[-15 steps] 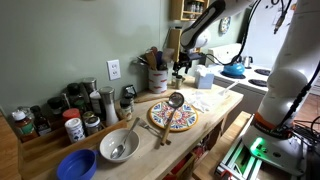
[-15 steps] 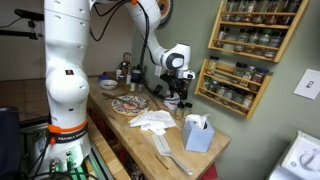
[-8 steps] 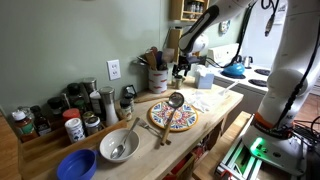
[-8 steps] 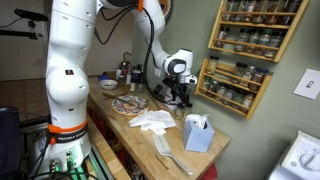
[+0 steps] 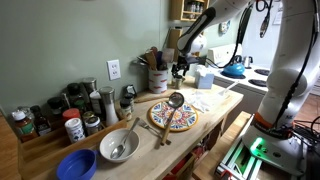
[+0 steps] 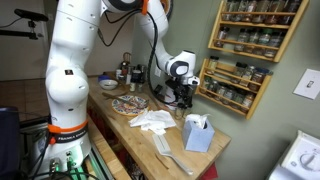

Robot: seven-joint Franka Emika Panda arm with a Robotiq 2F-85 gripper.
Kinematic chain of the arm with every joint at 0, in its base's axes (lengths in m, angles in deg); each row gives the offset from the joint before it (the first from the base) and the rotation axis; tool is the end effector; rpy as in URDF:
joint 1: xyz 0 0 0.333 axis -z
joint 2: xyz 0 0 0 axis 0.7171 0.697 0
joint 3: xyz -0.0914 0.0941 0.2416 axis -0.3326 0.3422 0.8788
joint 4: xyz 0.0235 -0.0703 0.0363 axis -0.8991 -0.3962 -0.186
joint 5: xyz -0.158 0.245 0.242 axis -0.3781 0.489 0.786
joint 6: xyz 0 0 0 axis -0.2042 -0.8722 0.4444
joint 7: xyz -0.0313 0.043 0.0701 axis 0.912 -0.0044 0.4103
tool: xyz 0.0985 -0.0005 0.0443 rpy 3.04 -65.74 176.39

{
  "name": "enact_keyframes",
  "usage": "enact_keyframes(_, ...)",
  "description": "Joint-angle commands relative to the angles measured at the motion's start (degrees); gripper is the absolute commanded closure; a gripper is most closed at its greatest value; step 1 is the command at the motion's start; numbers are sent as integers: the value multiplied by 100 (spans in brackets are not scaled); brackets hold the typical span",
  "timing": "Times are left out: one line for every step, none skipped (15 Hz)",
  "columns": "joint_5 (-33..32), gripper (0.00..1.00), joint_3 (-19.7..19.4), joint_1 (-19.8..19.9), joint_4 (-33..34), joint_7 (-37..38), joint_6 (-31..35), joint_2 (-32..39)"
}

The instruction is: Pick up the full spice bottle near the blue paper towels box and put it in the second top spice rack

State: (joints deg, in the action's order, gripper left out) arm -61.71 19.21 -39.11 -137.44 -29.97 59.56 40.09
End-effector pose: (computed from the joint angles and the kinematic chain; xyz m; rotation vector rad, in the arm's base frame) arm 0.5374 -0.0996 0.2704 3.1075 -0.2596 0.2575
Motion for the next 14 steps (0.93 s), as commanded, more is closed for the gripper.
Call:
enact_keyframes(108,33,-16,25,109,-143,-22,156)
enact_keyframes(108,43,-18,29,119,-146,-18,175)
enact_keyframes(98,50,-22,32,130,-149,-30,200)
enact_keyframes(95,58,-25,33,136,-145,-37,219)
enact_keyframes(115,65,-18,40,139,-157,-51,233)
enact_keyframes(130,70,-13,42,144,-158,-64,221)
enact_keyframes(145,70,-5,44,135,-169,-99,186)
enact_keyframes(148,70,-2,47,107,-185,-165,96)
enact_keyframes(157,70,5,54,54,-228,-253,-27)
enact_keyframes(79,70,-14,44,-38,-256,-448,-204)
enact_keyframes(122,70,-1,62,-170,-353,-560,-402)
enact_keyframes(78,70,-31,65,-326,-401,-683,-632)
enact_keyframes(164,70,-25,88,-434,-509,-782,-816)
enact_keyframes(268,70,-31,105,-545,-581,-806,-1007)
